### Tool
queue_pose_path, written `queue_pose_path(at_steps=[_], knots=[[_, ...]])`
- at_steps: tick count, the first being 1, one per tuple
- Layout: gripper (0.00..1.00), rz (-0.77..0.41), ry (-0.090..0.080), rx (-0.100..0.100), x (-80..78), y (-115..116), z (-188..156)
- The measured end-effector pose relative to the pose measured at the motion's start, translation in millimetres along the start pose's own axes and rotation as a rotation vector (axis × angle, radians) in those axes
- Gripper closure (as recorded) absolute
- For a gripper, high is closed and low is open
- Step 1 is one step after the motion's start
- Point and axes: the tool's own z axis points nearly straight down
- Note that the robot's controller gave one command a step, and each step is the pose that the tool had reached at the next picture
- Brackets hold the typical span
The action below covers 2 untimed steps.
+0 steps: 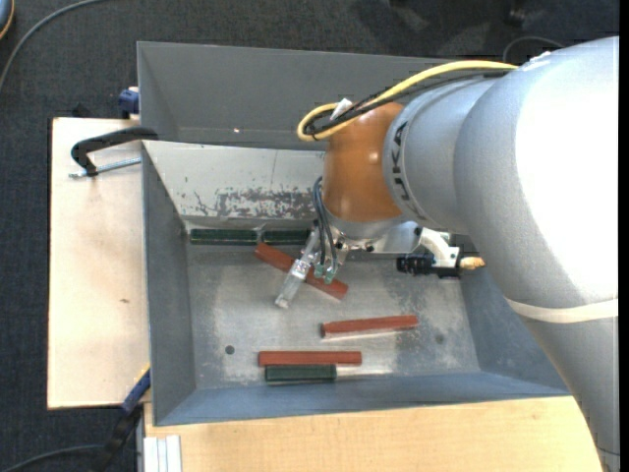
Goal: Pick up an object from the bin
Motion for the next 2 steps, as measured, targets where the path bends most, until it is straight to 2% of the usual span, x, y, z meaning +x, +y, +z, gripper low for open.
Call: queue_pose_path(at_steps=[1, 2], knots=[[0.00, -0.001, -0.002, 0.000, -0.6, 1.3, -1.4], [1.00, -0.002, -0.001, 0.001, -0.5, 1.0, -0.9]])
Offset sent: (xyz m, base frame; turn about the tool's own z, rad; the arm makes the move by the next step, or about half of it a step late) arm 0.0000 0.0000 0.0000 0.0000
